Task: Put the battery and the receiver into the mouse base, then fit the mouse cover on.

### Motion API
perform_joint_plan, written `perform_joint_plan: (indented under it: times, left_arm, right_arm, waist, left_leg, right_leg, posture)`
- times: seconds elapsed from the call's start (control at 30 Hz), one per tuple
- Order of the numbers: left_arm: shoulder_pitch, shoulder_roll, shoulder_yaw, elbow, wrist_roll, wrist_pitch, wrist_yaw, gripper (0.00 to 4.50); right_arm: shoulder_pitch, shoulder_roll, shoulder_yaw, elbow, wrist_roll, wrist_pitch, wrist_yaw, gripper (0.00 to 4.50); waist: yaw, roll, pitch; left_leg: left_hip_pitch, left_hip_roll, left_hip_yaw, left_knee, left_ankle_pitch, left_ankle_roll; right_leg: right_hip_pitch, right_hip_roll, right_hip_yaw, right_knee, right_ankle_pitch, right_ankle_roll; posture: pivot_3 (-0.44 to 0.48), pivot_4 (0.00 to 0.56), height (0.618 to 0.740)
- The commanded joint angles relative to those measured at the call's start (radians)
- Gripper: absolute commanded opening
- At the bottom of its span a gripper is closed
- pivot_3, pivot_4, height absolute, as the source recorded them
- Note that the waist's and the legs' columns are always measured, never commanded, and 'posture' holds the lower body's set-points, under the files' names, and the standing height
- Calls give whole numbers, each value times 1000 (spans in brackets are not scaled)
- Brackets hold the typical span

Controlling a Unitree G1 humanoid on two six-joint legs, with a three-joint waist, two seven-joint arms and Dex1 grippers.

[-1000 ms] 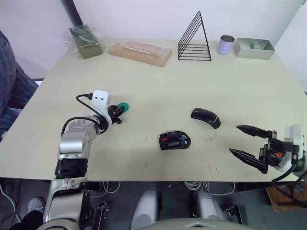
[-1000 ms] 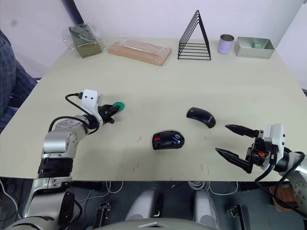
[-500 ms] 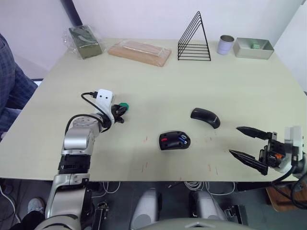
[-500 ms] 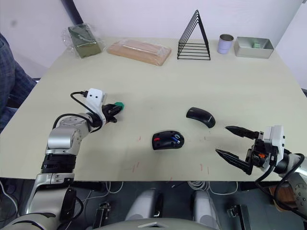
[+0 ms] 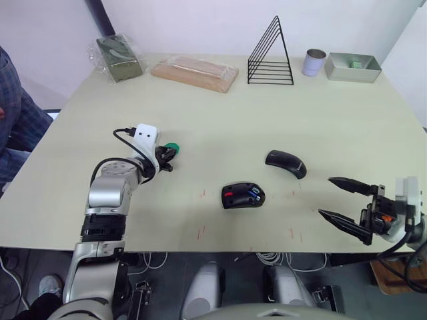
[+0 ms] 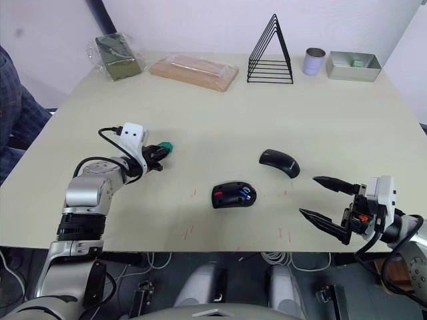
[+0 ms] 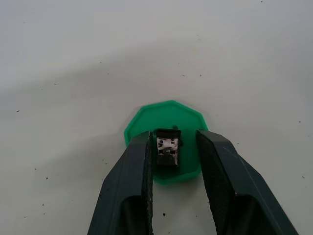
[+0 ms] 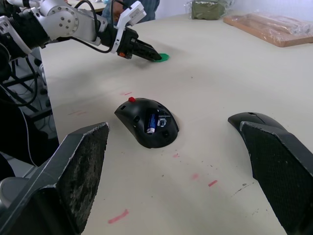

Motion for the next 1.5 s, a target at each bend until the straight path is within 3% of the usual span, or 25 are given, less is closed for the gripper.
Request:
perform_joint_plan:
  times: [0.03, 1.5]
  left_arm:
    - [4, 9, 9, -39, 4, 9, 5, 1508]
    - [15, 24, 20, -25, 0, -1, -13, 1508]
  right_arm:
    - [-9, -2, -18, -27, 16, -11, -3, 4500]
    - [-12, -8, -14, -38, 19, -2, -17, 4500]
  waist:
    - [0, 0, 0]
    - [0, 0, 0]
  left_leg:
    - [0, 0, 0, 0, 0, 0]
    - [0, 0, 0, 0, 0, 0]
  right_leg:
    - [0, 0, 0, 0, 0, 0]
    - [0, 0, 0, 1, 0, 0]
  posture:
    - [0, 150, 740]
    - [0, 150, 740]
